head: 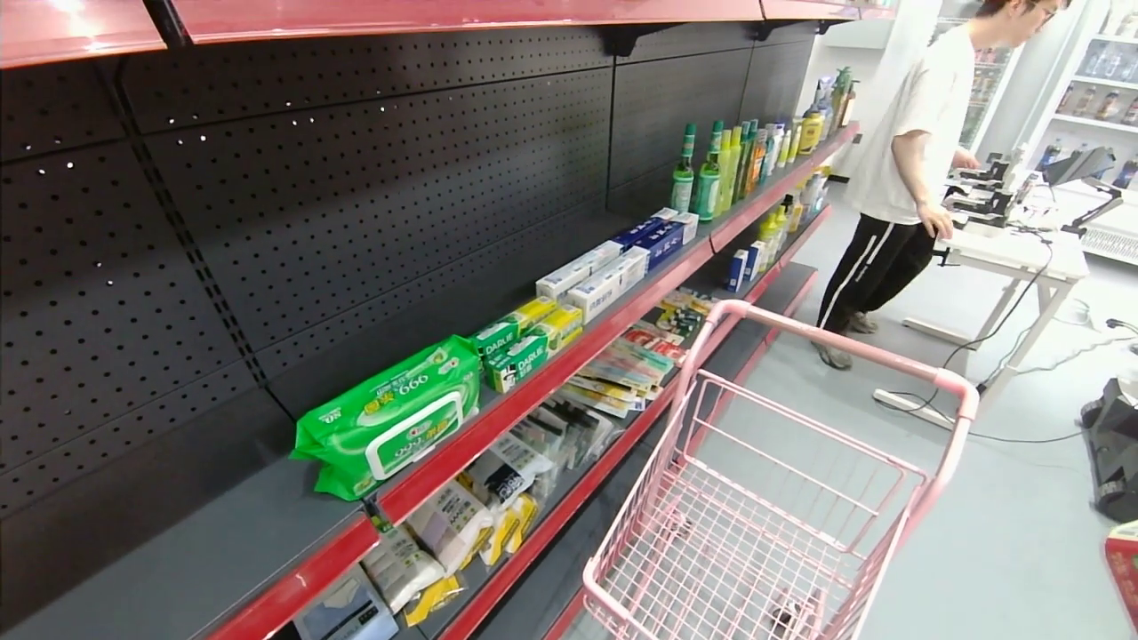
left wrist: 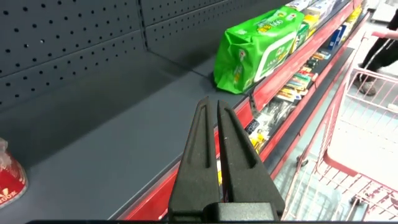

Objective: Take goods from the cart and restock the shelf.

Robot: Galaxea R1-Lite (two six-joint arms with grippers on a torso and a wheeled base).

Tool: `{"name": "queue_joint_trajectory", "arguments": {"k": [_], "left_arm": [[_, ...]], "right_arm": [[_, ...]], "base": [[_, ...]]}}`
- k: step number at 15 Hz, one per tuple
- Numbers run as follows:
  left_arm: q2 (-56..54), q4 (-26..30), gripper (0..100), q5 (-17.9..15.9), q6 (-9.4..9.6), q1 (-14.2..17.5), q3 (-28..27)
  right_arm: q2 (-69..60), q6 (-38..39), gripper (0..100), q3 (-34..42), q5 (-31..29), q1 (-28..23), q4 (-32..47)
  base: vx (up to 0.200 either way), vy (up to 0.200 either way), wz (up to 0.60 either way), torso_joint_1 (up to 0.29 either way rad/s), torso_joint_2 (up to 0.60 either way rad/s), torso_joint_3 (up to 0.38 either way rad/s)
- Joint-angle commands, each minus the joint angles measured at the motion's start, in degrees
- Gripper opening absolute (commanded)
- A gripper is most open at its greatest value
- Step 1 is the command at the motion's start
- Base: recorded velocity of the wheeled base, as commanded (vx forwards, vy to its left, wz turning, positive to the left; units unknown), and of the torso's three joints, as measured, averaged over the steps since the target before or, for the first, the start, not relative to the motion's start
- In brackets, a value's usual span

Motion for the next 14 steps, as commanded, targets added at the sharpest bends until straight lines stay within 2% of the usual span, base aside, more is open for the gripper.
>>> {"name": "queue_joint_trajectory", "arguments": {"k": [1, 14], "left_arm": [[0.0, 0.0, 0, 0.0, -0.02, 0.0, 0.0], [0.0, 0.0, 0, 0.0, -0.02, 0.0, 0.0]], "right_arm": [[0.4, 0.0, 0, 0.1, 0.0, 0.1, 0.0], [0.3, -1.0, 0, 0.2, 0.3, 0.2, 0.0]], "base": [[0.0, 0.0, 0.6, 0.007, 0.0, -0.002], [0.0, 0.0, 0.6, 0.004, 0.0, 0.002]]}}
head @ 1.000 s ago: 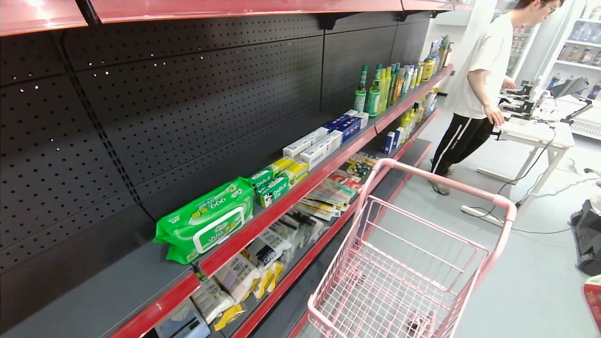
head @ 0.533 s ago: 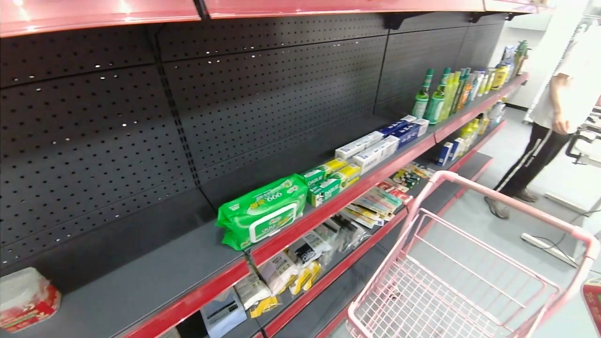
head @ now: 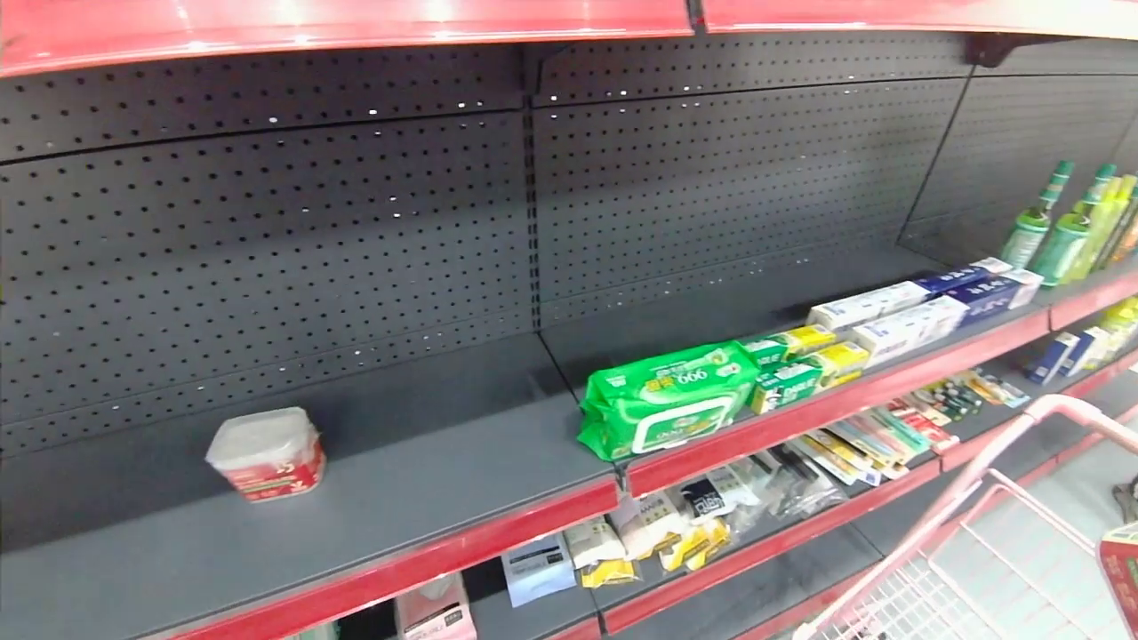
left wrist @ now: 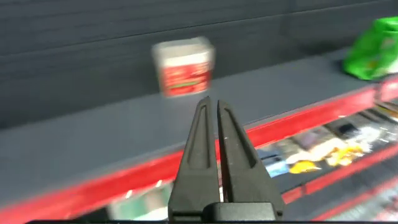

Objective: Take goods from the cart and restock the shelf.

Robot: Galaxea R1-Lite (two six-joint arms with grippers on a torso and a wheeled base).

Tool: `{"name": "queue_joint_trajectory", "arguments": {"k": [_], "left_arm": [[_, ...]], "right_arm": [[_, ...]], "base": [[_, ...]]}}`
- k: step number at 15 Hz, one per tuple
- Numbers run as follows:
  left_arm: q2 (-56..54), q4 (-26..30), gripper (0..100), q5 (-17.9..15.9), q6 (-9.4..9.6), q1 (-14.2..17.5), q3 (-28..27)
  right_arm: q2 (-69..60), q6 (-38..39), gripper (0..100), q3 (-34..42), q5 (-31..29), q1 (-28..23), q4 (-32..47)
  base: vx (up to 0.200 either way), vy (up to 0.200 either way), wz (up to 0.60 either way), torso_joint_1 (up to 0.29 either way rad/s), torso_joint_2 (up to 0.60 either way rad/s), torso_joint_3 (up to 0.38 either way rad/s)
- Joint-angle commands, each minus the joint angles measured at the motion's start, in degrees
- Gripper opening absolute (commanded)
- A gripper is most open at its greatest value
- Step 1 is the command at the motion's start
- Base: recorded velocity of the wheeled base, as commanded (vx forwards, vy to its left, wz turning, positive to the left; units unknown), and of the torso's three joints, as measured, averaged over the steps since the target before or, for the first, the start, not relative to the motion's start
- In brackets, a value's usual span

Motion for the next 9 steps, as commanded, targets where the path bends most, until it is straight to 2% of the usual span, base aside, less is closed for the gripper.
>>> {"name": "queue_joint_trajectory", "arguments": {"k": [1, 8, 9], "left_arm": [[0.0, 0.0, 0, 0.0, -0.02, 0.0, 0.0], [0.0, 0.0, 0, 0.0, -0.02, 0.0, 0.0], [0.0, 0.0, 0, 0.0, -0.02, 0.0, 0.0]], "right_arm": [[0.0, 0.0, 0, -0.1, 0.0, 0.0, 0.0], [-0.4, -0.3, 0, 0.2, -0.3, -0.2, 0.0], [-0.9, -0.7, 0, 0.5, -0.6, -0.4, -0.2]], "base": [[0.0, 0.0, 0.6, 0.002, 0.0, 0.002], [0.0, 0.0, 0.6, 0.002, 0.0, 0.0], [0.0, 0.0, 0.0, 0.0, 0.0, 0.0]]}}
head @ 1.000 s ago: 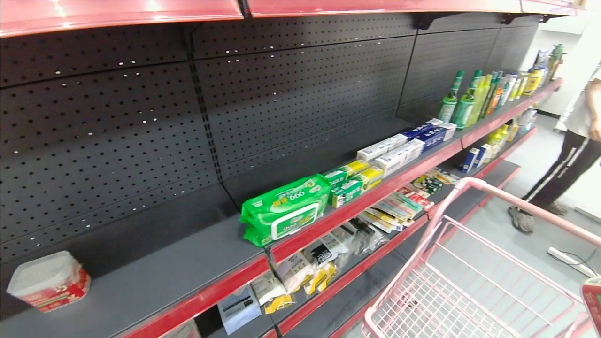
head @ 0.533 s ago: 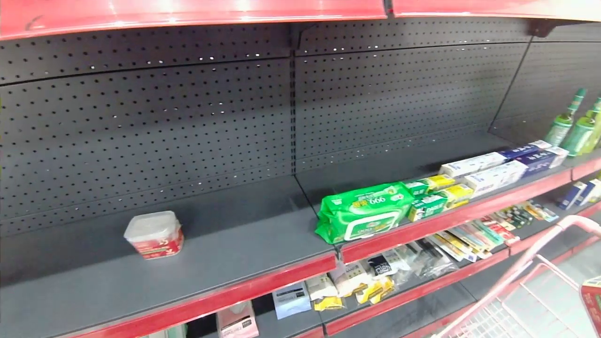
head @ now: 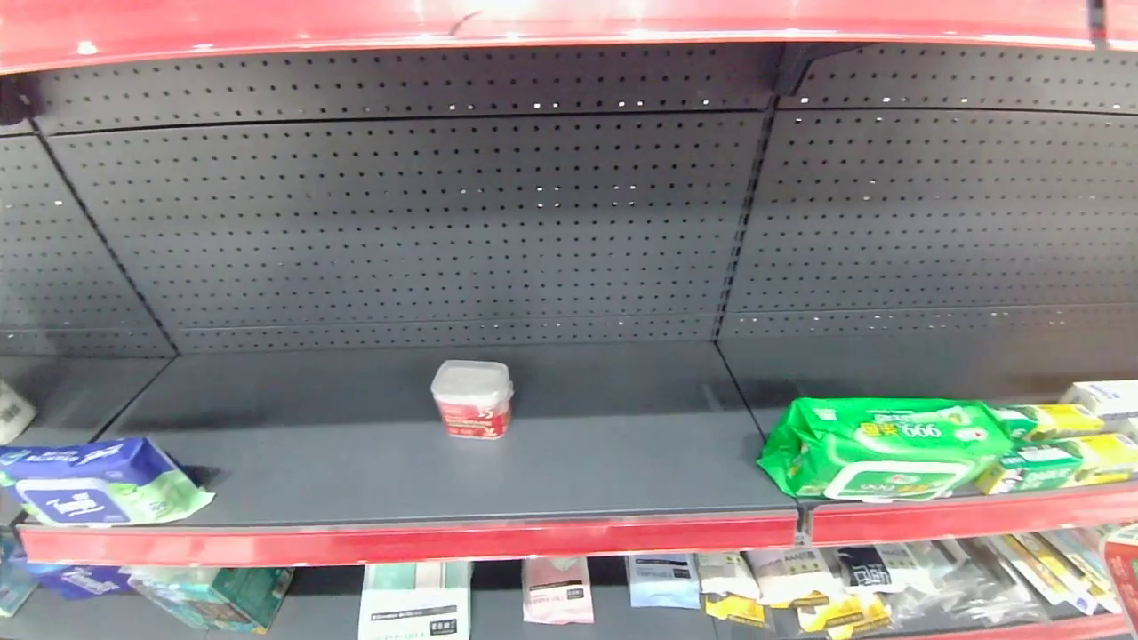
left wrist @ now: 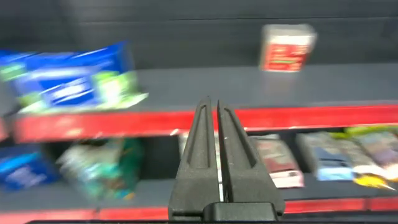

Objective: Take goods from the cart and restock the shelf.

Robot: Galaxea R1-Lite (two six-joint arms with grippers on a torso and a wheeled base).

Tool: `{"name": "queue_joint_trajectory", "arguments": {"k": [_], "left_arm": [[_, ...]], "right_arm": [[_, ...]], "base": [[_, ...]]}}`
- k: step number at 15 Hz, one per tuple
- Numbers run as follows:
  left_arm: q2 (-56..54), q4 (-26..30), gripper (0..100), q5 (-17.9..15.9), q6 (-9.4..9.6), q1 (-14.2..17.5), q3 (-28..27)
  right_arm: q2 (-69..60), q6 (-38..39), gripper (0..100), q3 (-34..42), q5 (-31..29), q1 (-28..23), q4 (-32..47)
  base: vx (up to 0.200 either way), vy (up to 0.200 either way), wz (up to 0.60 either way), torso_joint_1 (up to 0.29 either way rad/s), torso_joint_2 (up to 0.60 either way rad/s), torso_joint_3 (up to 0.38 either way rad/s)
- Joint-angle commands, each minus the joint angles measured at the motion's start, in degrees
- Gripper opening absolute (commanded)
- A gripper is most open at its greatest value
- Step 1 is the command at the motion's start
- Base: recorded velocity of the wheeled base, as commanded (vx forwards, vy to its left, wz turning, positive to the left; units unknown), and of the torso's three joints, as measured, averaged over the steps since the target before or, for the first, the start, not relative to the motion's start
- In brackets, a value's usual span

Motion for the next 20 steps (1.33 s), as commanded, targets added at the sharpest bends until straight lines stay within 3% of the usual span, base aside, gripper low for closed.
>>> {"name": "queue_joint_trajectory", "arguments": {"k": [1, 9, 10, 12, 13, 14, 15, 16, 19, 20], "left_arm": [[0.0, 0.0, 0, 0.0, -0.11, 0.0, 0.0], [0.0, 0.0, 0, 0.0, 0.51, 0.0, -0.1], [0.0, 0.0, 0, -0.3, 2.97, 0.0, -0.1], [0.8, 0.0, 0, -3.9, 3.85, -0.1, -0.2], [2.0, 0.2, 0, -4.9, 3.76, -0.2, -1.8], [9.5, 0.5, 0, -4.8, 3.41, -0.2, -9.3], [16.3, 0.3, 0, -4.8, 1.83, -0.2, -15.1], [25.4, 0.1, 0, -4.8, -1.42, -0.2, -23.5], [30.3, 0.3, 0, -3.3, 2.09, 0.1, -22.5], [32.8, 0.1, 0, -2.8, 2.18, 0.1, -22.7]], "right_arm": [[-2.3, 0.0, 0, 0.4, -0.1, -0.1, 0.1], [-14.6, 0.5, 0, 2.5, -1.3, -0.2, 0.7], [-16.1, 0.4, 0, 3.8, -4.0, -0.2, 0.9], [-18.3, 0.3, 0, 5.4, -6.7, 0.1, 1.0], [-20.1, 1.0, 0, 6.2, -6.0, 0.8, 1.1], [-20.8, 1.8, 0, 6.4, -4.3, 2.2, 1.1], [-21.4, 1.8, 0, 6.9, -3.4, 3.3, 1.0], [-23.2, 1.8, 0, 8.9, -3.1, 4.6, 1.0], [-25.7, 4.2, 0, 12.6, 0.1, 4.5, 0.8], [-25.7, 4.5, 0, 13.1, 1.1, 4.5, 0.8]], "base": [[0.0, 0.0, 0.0, 0.0, 0.0, 0.0], [0.0, 0.0, 0.0, 0.0, 0.0, 0.0], [0.0, 0.0, 0.0, 0.0, 0.0, 0.0], [0.0, 0.0, 0.0, 0.0, 0.0, 0.0], [0.0, 0.0, 0.0, 0.0, 0.0, 0.0], [0.0, 0.0, 0.0, 0.0, 0.0, 0.0], [0.0, 0.0, 0.0, 0.0, 0.0, 0.0], [0.0, 0.0, 0.0, 0.0, 0.0, 0.0], [0.0, 0.0, 0.0, 0.0, 0.0, 0.0], [0.0, 0.0, 0.0, 0.0, 0.0, 0.0]]}}
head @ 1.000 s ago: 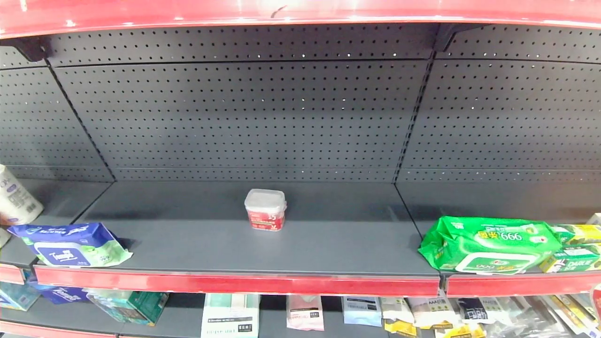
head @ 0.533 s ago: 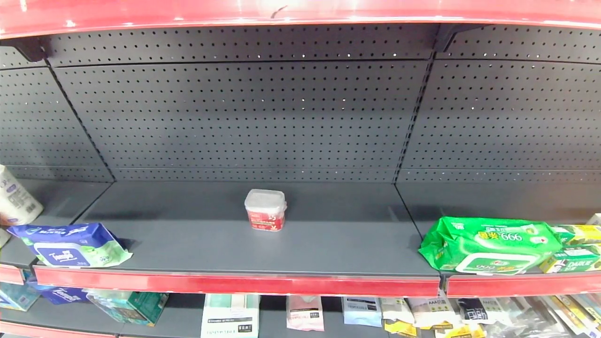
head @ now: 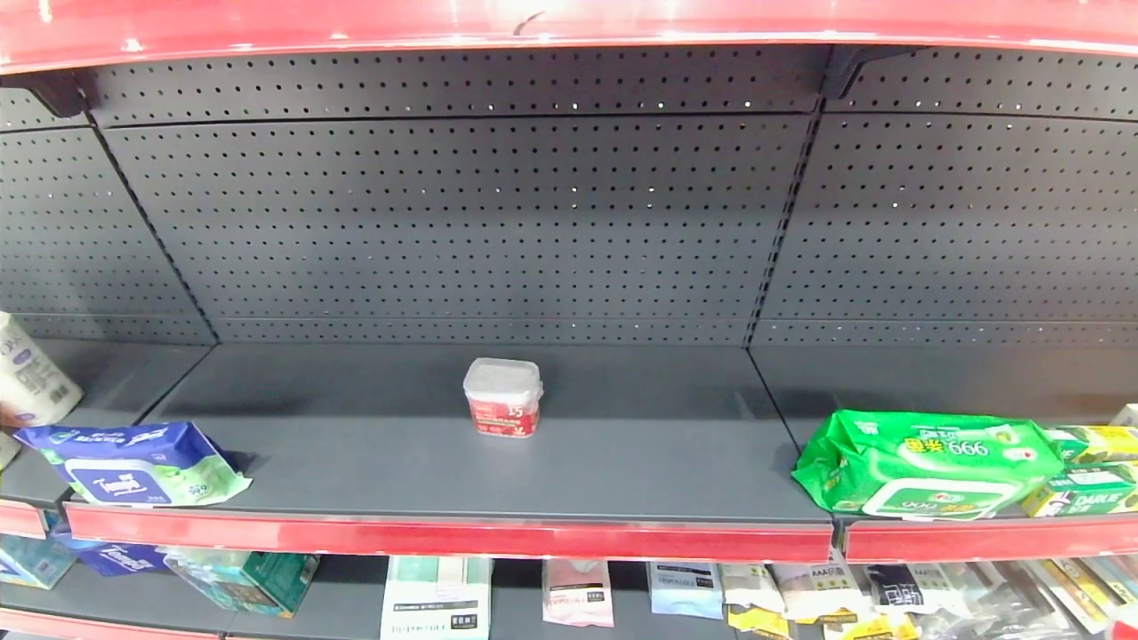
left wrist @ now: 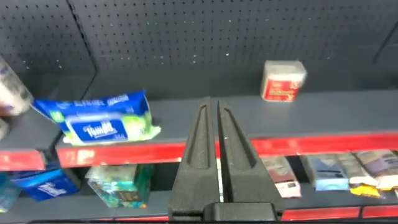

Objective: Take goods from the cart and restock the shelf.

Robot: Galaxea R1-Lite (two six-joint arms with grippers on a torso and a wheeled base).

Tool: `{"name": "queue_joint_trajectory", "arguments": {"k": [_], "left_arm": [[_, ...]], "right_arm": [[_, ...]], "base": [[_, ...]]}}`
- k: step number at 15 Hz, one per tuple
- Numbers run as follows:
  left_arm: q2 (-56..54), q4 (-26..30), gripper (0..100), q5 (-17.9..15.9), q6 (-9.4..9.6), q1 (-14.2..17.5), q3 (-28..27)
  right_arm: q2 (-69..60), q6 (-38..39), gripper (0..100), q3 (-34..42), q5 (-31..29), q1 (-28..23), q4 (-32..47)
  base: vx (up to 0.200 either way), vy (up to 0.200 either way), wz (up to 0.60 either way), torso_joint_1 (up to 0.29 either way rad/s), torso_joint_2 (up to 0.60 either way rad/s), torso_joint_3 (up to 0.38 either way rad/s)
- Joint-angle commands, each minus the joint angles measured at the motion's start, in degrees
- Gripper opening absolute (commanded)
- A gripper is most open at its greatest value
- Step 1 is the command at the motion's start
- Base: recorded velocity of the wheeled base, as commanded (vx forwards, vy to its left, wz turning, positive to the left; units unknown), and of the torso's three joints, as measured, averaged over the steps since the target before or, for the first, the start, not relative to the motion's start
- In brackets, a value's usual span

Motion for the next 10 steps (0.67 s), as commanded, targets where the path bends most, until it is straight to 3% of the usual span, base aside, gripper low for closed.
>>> {"name": "queue_joint_trajectory", "arguments": {"k": [1, 4, 5, 6, 7, 9, 10], "left_arm": [[13.4, -0.2, 0, 2.4, 0.7, 0.1, -3.0], [24.2, -1.7, 0, 3.6, 0.87, 0.1, -6.6], [31.3, -4.0, 0, 3.2, 2.54, 0.1, -9.2], [31.3, -4.0, 0, 3.2, 2.54, 0.1, -9.2], [39.6, -7.3, 0, 0.8, 3.24, 0.1, -11.3], [46.0, -11.2, 0, -7.0, 4.3, 0.0, -11.5], [48.2, -12.2, 0, -10.2, 6.5, 0.1, -11.3]], "right_arm": [[-1.4, 0.5, 0, 1.5, 1.0, 0.0, -0.1], [-2.0, 0.7, 0, 2.8, 1.2, -0.1, -0.6], [-2.0, 0.9, 0, 3.1, 1.3, -0.1, -0.7], [-2.0, 0.9, 0, 3.1, 1.3, -0.1, -0.7], [-2.0, 0.9, 0, 3.5, -0.7, -0.1, -2.1], [-2.1, 2.4, 0, 3.9, 2.7, -0.1, -2.2], [-2.1, 3.3, 0, 4.0, 4.1, -0.1, -2.3]], "base": [[0.0, 0.0, 0.0, 0.0, 0.0, 0.0], [0.0, 0.0, 0.0, 0.0, 0.0, 0.0], [0.0, 0.0, 0.0, 0.0, 0.0, 0.0], [0.0, 0.0, 0.0, 0.0, 0.0, 0.0], [0.0, 0.0, 0.0, 0.0, 0.0, 0.0], [0.0, 0.0, 0.0, 0.0, 0.0, 0.0], [0.0, 0.0, 0.0, 0.0, 0.0, 0.0]]}}
